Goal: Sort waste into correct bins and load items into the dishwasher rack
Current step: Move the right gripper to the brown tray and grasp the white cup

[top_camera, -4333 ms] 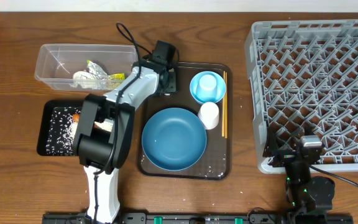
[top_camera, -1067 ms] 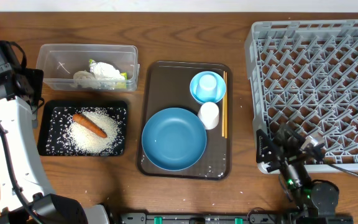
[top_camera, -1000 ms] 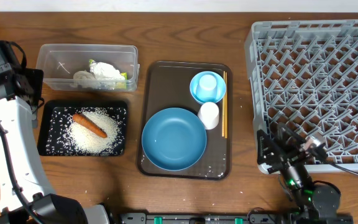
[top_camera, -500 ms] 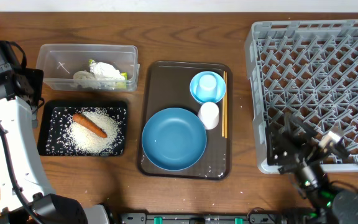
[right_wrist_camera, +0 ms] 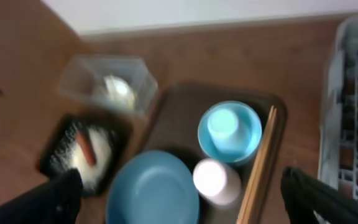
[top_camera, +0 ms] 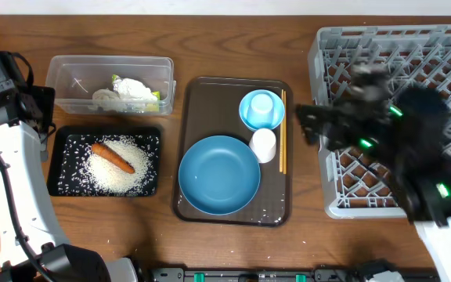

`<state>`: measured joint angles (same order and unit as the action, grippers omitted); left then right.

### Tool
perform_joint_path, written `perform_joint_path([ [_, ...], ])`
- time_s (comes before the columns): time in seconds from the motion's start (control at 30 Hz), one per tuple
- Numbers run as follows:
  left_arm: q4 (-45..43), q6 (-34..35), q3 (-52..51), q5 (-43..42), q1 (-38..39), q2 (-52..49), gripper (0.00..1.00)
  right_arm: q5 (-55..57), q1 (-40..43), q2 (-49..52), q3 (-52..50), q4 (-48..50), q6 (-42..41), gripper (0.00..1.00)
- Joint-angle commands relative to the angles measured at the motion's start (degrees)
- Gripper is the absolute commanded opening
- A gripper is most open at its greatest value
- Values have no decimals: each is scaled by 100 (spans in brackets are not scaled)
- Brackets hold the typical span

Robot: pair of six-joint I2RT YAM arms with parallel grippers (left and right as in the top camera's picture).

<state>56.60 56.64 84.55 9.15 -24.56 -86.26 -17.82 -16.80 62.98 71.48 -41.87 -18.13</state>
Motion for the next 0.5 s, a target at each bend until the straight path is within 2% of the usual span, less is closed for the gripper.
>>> perform_joint_path([
  [0.0,15,-20,0,31,-24,-35,98,1510,-807,896,782,-579,369,99],
  [0.1,15,-20,0,31,-24,-35,98,2120,-1320,1617,1187,-911,125,99],
  [0.47,15,-20,0,31,-24,-35,98,2057,-1954,3126,1257,-866,-715,99],
])
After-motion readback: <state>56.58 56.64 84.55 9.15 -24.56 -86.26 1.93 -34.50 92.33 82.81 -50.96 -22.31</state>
